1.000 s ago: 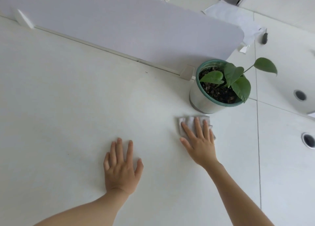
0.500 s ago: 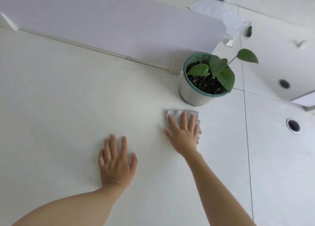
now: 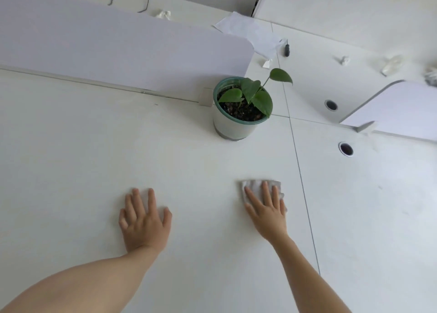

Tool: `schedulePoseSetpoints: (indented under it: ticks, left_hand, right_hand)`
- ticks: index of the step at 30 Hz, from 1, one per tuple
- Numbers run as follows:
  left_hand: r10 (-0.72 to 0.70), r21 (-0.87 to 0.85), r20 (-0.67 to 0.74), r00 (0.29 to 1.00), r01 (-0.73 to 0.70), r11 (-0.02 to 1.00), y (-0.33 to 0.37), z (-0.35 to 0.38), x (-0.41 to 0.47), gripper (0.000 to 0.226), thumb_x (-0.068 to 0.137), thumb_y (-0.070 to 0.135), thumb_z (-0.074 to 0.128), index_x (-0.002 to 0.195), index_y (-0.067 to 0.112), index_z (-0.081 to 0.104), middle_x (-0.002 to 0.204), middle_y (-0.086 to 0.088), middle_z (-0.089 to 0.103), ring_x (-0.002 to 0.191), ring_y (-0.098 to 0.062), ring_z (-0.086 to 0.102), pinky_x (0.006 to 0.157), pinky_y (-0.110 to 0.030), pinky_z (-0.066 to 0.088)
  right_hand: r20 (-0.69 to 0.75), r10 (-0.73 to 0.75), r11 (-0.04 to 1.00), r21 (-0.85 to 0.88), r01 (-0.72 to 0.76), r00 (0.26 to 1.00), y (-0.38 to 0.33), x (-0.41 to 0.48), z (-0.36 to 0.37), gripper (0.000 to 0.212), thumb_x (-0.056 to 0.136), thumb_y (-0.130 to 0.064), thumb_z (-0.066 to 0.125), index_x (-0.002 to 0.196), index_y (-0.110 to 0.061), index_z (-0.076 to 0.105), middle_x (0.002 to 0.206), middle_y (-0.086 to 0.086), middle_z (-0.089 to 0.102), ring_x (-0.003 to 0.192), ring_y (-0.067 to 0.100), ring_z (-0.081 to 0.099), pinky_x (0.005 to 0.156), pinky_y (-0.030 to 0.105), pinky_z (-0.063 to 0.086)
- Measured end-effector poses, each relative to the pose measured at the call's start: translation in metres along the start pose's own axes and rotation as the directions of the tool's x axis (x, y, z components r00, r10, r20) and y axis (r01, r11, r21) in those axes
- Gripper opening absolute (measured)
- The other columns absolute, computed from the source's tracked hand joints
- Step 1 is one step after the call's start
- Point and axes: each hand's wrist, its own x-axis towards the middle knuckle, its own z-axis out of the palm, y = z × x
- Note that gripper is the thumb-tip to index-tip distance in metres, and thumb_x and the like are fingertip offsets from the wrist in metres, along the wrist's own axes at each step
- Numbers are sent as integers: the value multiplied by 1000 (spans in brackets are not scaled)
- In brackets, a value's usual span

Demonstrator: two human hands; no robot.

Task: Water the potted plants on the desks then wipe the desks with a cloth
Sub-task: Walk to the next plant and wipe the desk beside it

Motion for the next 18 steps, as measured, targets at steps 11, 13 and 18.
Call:
schedulePoseSetpoints:
  ticks: [11,13,18]
  left_hand:
    - [23,-31,29,999,-23,999,1,-7,-4,57,83,33,42,134,7,46,147,-26,31,137,-41,25,106,-50,18]
    - [31,-20,44,999,-30,999,-1,-8,-5,56,88,32,48,139,10,39,152,-22,23,141,-36,16,109,-46,13]
    - [54,23,113,992,-57,998,-4,-13,-6,68,88,44,44,145,15,22,157,-17,8,144,-30,2,113,-42,8]
  right_hand:
    - [-118,126,976,194,-101,985,-41,-72,29,35,97,-31,36,130,-36,48,149,-12,32,141,21,16,105,38,21]
    - [-181,10,984,179,23,983,-56,-90,35,31,90,-19,49,115,-29,63,132,-12,55,127,27,41,86,40,35]
    - [-330,-110,968,180,177,937,-51,-128,43,10,64,-17,68,62,-26,72,65,-15,69,65,24,63,51,22,40]
